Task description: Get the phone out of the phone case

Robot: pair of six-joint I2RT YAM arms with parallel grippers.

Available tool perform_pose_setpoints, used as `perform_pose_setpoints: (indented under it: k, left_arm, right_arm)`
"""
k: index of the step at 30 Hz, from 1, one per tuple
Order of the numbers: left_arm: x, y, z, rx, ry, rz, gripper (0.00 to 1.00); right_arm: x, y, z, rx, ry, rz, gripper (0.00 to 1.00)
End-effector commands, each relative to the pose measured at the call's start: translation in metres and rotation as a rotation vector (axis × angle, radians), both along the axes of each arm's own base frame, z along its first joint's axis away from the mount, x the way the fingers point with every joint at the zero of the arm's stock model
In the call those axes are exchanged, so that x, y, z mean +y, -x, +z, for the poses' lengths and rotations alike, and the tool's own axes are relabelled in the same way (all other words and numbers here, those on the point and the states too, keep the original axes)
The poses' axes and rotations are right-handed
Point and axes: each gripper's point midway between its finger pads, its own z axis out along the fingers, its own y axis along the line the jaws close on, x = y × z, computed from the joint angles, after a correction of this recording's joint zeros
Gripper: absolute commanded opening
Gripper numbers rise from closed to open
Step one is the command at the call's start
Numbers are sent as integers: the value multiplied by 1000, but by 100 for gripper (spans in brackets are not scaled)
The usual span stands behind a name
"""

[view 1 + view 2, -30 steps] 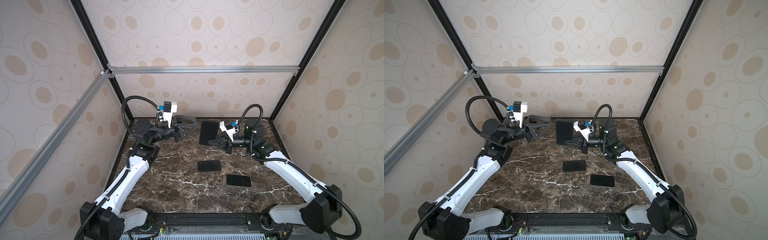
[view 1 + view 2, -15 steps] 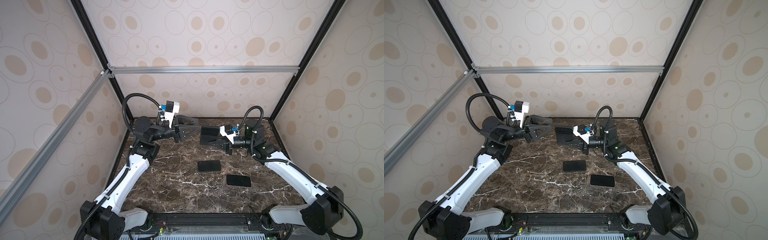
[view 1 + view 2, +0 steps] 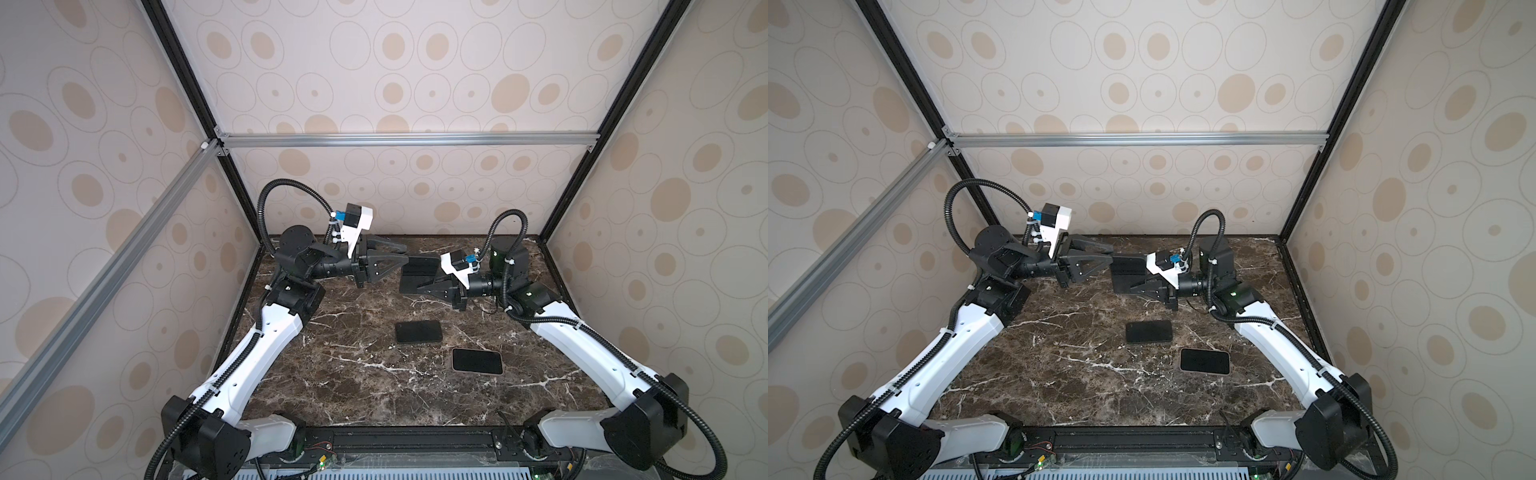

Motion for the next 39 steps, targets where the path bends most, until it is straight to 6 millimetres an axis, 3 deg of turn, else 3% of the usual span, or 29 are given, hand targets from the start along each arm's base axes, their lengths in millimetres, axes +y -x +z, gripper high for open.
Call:
perform_pose_setpoints:
  k: [1,7,14,39]
  left_arm:
    - [-1,11,15,-65,7,-37,22]
    - [-1,9,9,-61,-7,-30,12]
    - [2,1,7,-55,-7,6,9]
    - [25,-15,11,-66,21,101,9]
  right_arm:
    - [0,17,29,-133,-50,72,0]
    - [0,24,28,-175,-57,105,0]
    - [-4,39,21,-269,-53,159,0]
    - [-8,56,17,-346,-42,191,0]
